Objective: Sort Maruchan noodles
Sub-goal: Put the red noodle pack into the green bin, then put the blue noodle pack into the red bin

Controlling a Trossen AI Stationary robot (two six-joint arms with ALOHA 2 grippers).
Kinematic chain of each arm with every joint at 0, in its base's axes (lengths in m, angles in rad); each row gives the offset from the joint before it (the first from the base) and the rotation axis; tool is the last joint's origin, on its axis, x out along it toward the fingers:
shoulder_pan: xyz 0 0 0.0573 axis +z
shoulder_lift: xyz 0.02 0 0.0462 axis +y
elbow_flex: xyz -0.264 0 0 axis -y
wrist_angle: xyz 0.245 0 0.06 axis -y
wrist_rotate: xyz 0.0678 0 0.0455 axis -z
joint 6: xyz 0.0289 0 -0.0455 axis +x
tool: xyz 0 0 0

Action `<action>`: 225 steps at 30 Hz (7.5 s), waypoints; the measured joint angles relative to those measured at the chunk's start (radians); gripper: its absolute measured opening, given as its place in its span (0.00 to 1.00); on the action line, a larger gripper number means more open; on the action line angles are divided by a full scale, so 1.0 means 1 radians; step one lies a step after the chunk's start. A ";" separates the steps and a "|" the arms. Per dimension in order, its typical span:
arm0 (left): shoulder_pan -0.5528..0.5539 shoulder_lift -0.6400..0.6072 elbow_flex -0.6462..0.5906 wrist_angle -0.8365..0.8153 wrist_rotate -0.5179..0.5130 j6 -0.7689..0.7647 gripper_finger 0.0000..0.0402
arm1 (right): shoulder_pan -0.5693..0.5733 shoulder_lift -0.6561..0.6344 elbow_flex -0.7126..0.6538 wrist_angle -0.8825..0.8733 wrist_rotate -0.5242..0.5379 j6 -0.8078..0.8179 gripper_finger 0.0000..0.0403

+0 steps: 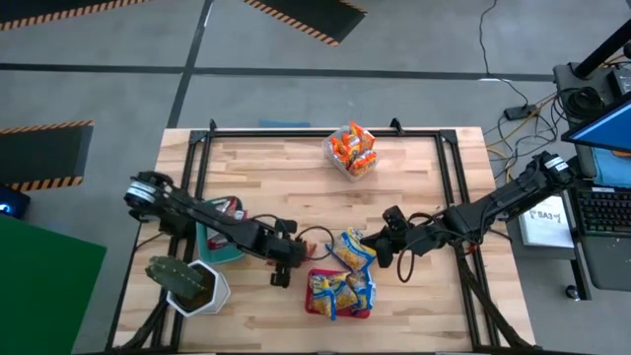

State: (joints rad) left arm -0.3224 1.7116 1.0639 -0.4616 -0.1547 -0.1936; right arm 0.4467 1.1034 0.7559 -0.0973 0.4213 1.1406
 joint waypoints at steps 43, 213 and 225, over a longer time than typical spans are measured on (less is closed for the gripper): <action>0.085 -0.544 -0.033 -0.832 0.273 -0.155 0.00 | -0.199 -0.003 0.001 0.006 -0.066 -0.172 0.02; 0.056 -0.445 0.047 -0.112 -0.124 -0.229 0.10 | -0.406 0.113 -0.292 0.379 -0.460 0.193 0.03; -0.043 -0.406 0.002 0.050 -0.124 -0.303 0.10 | -0.341 -0.052 -0.015 0.111 -0.425 0.063 0.02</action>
State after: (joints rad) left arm -0.3653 1.3056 1.0657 -0.4117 -0.2791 -0.4962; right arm 0.1054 1.0518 0.7413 0.0135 -0.0036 1.2038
